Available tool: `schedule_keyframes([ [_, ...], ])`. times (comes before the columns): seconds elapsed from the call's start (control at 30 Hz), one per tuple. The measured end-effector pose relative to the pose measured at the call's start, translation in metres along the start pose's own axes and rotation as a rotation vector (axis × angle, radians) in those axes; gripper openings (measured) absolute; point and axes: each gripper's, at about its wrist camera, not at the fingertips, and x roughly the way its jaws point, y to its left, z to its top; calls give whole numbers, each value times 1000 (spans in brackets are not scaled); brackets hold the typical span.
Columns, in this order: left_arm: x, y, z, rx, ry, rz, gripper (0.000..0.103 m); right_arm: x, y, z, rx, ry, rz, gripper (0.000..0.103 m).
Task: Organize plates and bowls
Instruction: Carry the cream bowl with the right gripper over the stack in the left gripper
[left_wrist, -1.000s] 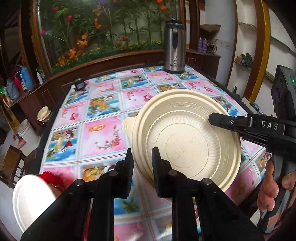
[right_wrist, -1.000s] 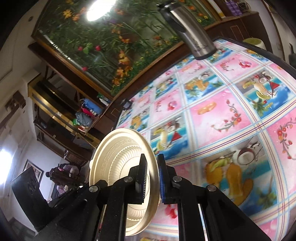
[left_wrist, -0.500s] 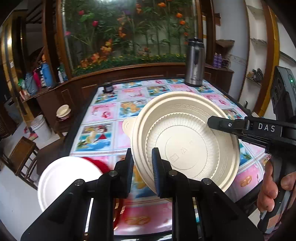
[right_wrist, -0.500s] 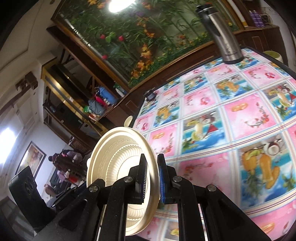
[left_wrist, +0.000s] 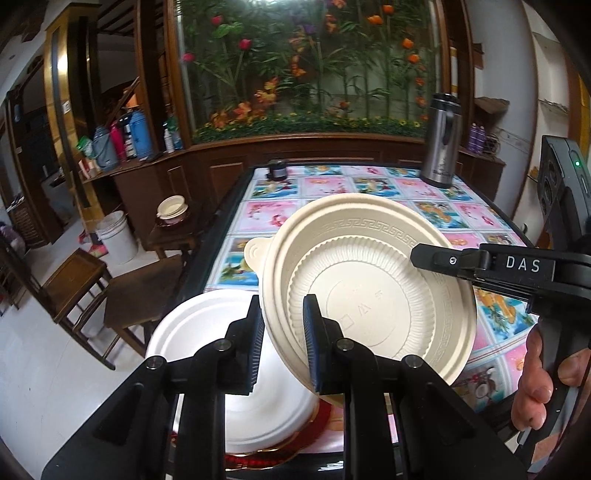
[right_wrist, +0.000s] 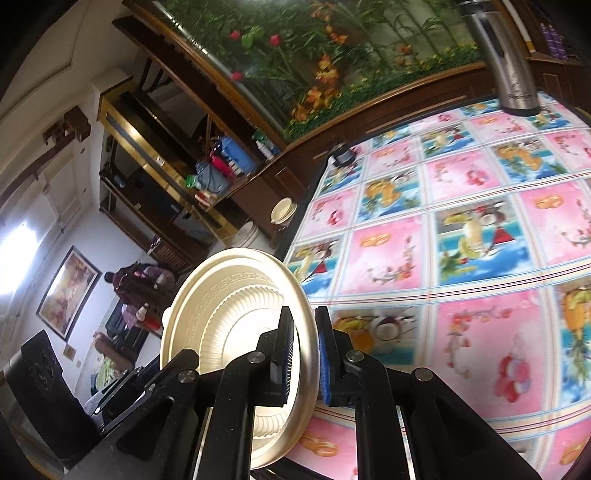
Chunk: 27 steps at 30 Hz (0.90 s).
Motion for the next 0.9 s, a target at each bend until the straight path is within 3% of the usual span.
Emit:
schedule_keyframes([
  [0.33, 5, 35, -10, -64, 15, 77, 17, 45, 34, -9, -55, 82, 14, 15],
  [0.9, 15, 58, -22, -103, 48, 114, 18, 74, 51, -24, -72, 138, 20, 15],
])
